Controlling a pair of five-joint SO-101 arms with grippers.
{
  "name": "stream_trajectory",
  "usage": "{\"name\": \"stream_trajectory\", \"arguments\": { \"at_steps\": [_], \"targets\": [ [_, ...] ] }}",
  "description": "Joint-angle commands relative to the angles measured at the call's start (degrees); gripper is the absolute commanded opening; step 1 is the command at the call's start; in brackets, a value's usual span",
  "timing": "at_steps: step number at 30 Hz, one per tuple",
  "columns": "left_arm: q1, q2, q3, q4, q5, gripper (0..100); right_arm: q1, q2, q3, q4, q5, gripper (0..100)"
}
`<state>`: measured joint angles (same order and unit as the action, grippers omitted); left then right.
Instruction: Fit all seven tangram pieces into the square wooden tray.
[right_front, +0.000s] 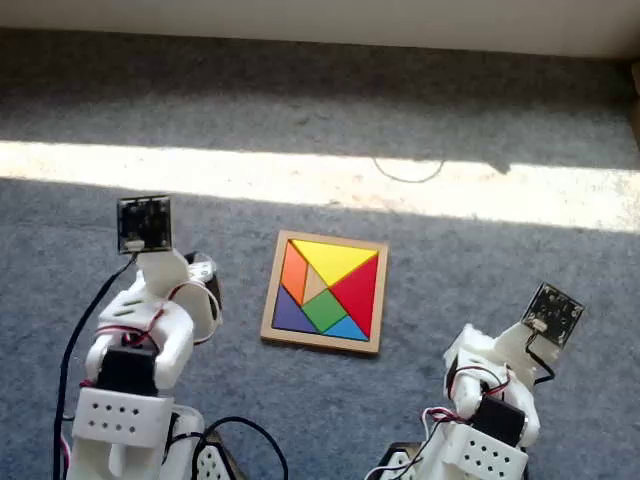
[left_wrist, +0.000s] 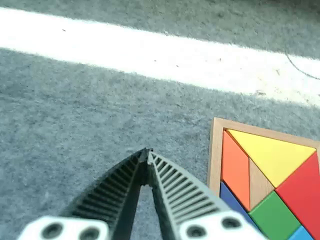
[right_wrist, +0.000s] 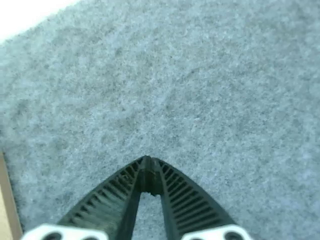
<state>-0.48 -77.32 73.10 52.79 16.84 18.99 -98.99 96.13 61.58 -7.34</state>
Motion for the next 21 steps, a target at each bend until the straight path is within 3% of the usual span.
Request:
{"name": "stream_trajectory", "arguments": {
  "at_steps": [1,8,16,21],
  "targets": [
    [-5.32,-10.07,4.79,0.35,-0.97,0,-0.75,-0.48,2.07,-1.19,-0.62,0.5],
    [-12.70,-28.35,17.45,0.26,-1.05,0,-4.88,-0.48,1.89,-0.84,-0.70,0.5],
    [-13.14,-25.89,23.96,-0.09,-1.05,0,-9.98,-0.48,0.31,2.86,-0.70,0.5],
    [-12.97,-25.71,24.04,1.23,-1.05,0,-16.92,-0.48,1.10,2.77,-0.62,0.5]
  ]
}}
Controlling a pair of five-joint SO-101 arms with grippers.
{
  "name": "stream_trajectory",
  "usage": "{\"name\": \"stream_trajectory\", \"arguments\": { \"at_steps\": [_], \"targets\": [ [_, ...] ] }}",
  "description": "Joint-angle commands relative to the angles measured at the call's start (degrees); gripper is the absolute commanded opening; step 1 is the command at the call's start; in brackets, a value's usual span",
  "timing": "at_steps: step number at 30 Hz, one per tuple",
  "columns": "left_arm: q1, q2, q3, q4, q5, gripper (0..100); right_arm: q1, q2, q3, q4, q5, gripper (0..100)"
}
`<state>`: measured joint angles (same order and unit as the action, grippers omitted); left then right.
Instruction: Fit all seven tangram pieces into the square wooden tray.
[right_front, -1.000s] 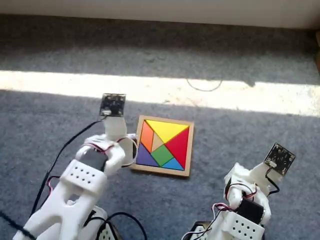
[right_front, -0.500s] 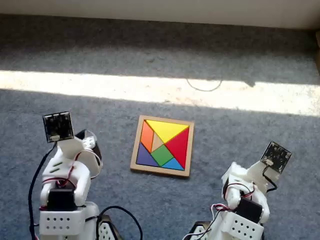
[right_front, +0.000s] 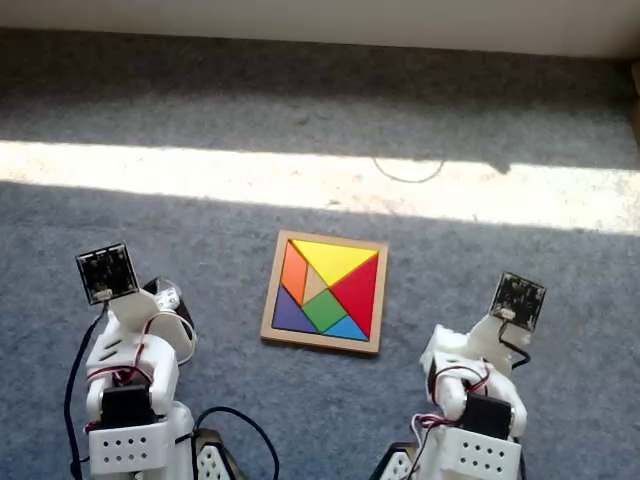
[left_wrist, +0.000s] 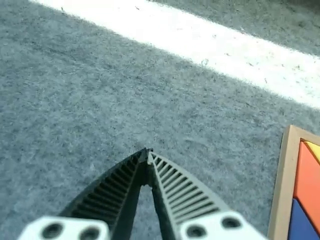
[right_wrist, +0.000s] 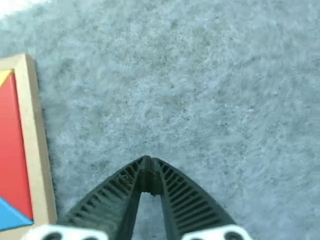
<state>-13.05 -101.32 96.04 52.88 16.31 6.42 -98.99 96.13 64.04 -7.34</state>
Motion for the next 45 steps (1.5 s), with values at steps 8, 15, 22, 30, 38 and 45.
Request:
{"name": "stream_trajectory", "arguments": {
  "at_steps": [8,15,22,30,38,45],
  "targets": [
    [-0.57,-1.80,1.19,12.92,-13.01,0,-6.90,-0.48,8.57,0.22,-0.44,0.5],
    [-0.66,-1.80,1.19,19.52,-19.34,0,-6.90,-0.48,8.57,0.22,-0.35,0.5],
    [-0.66,-1.80,1.19,23.12,-19.43,0,-6.90,-0.48,8.57,0.22,-0.35,0.5],
    [-0.66,-1.80,1.19,23.12,-19.43,0,-6.90,-0.48,8.57,0.22,-0.35,0.5],
    [-0.66,-1.80,1.19,23.12,-19.43,0,-6.90,-0.48,8.57,0.22,-0.35,0.5],
    [-0.66,-1.80,1.19,23.12,-19.43,0,-6.90,-0.48,8.57,0.22,-0.35,0.5]
  ]
}}
